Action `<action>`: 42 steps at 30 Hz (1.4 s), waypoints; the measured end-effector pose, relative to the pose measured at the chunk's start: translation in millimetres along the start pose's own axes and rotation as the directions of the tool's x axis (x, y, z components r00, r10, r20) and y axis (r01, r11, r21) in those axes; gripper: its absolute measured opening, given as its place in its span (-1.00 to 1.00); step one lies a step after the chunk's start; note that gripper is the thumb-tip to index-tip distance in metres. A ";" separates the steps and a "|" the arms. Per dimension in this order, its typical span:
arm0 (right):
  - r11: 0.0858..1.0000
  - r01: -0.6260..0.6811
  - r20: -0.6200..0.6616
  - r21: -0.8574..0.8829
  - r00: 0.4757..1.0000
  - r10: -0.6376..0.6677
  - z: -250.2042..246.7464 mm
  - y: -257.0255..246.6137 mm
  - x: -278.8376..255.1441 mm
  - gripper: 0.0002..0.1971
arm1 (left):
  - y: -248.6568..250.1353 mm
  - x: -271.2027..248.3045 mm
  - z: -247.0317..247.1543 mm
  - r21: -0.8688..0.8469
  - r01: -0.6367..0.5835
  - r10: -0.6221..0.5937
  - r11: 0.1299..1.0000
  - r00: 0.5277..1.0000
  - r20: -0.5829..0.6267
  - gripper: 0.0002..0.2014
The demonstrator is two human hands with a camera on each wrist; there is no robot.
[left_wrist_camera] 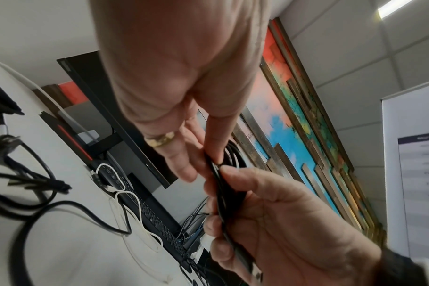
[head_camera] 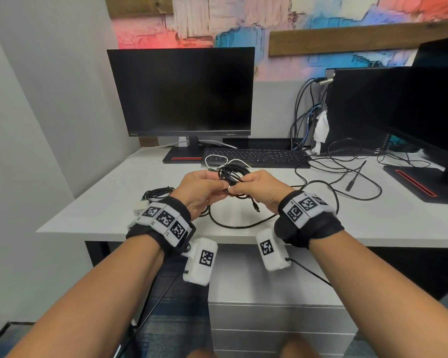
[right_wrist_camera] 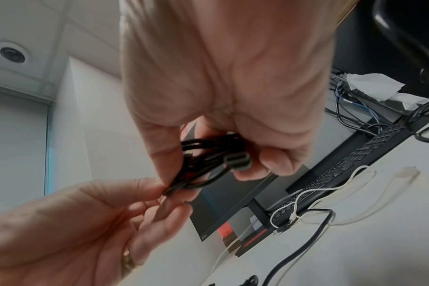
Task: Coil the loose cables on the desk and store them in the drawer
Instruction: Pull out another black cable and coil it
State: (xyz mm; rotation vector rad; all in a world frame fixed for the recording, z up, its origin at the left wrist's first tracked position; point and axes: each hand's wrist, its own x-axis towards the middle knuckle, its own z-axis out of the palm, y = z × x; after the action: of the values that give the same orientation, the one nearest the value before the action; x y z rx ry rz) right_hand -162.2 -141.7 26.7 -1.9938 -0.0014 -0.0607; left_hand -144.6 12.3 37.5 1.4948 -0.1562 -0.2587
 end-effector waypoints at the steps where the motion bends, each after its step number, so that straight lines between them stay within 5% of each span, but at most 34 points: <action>1: 1.000 0.000 -0.015 -0.005 1.000 -0.001 1.8 0.9 1.3 -0.90 | -0.2 0.2 -0.4 0.014 0.002 -0.002 1.000 1.000 -0.003 -0.84; 14: 0.915 0.018 0.020 -0.402 1.000 -0.011 7.9 -4.8 2.2 -0.81 | -14.7 5.8 -8.3 0.106 0.018 -0.015 0.994 0.999 -0.029 -0.81; 25: 0.974 -0.005 0.166 -0.225 0.985 0.043 -2.9 1.2 2.9 -0.91 | -15.7 4.7 -15.6 0.009 0.088 -0.089 0.996 0.992 0.092 -0.71; 29: 0.979 -0.026 0.135 -0.204 0.989 0.054 -1.4 3.1 3.6 -0.80 | -17.5 5.2 -15.3 0.059 0.101 -0.109 0.993 0.985 0.134 -0.90; 36: 0.939 -0.038 0.122 -0.343 0.989 0.085 2.0 3.0 9.3 -0.88 | -11.6 0.6 -11.0 0.049 0.177 -0.184 0.983 0.959 0.216 -0.86; 42: 0.924 -0.011 0.157 -0.383 0.985 0.076 2.7 -0.6 6.2 -0.86 | -12.2 1.9 -7.0 0.041 0.256 -0.259 0.966 0.953 0.157 -0.86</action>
State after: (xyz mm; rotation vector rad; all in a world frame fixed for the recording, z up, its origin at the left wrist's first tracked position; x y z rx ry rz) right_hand -155.9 -139.1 26.4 -2.3828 -0.0590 0.1495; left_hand -141.8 17.9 24.7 1.5137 -0.0917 -0.5911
